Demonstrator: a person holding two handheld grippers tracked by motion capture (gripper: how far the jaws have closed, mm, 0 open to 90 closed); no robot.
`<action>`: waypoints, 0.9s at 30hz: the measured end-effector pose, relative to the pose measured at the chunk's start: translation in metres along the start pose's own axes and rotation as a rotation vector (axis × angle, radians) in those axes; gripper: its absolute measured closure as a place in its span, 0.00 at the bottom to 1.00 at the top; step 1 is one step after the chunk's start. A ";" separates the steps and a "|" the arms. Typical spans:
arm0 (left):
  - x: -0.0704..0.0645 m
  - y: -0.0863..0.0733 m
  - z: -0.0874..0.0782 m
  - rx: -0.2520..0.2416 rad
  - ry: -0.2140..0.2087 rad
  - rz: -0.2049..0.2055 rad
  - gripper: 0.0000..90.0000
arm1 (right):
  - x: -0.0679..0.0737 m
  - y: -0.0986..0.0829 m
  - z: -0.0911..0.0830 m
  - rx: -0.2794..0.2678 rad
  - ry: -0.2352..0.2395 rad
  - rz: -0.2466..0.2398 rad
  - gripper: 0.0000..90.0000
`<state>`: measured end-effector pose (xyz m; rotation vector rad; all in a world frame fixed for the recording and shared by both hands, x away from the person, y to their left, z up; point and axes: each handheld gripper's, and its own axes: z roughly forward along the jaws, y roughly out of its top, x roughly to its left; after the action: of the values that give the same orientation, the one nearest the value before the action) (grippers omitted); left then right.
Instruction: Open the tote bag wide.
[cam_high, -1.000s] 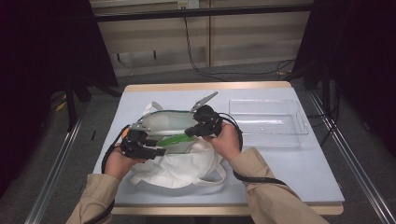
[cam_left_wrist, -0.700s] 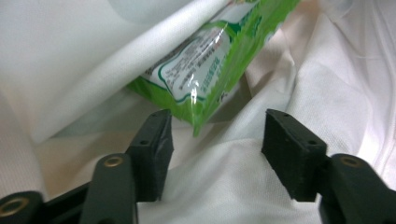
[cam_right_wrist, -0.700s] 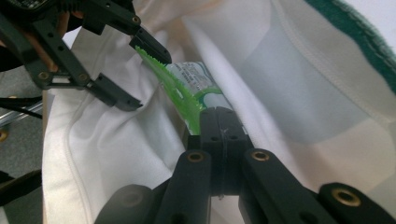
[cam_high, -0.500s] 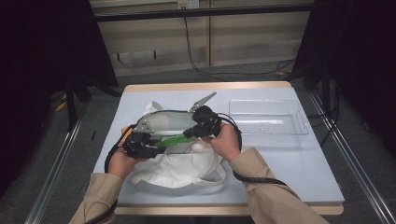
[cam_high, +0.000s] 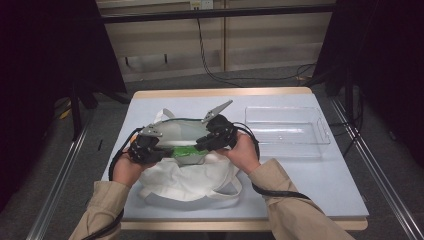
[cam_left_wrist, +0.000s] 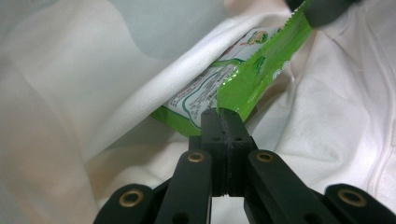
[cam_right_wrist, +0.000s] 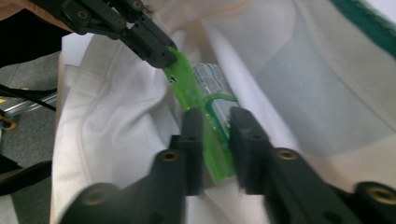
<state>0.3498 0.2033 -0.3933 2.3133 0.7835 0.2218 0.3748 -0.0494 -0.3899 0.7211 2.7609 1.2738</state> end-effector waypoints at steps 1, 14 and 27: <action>0.000 0.002 -0.001 -0.001 0.004 0.009 1.00 | 0.002 0.001 0.001 0.007 -0.001 -0.009 0.73; -0.003 0.011 -0.011 -0.034 -0.020 -0.001 1.00 | 0.010 0.003 0.018 0.096 -0.089 -0.153 0.52; 0.000 0.016 -0.019 -0.066 -0.032 -0.019 1.00 | 0.012 0.004 0.030 0.112 -0.134 -0.291 0.61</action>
<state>0.3509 0.2046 -0.3688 2.2415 0.7700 0.1983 0.3716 -0.0205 -0.4053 0.3727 2.7179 0.9853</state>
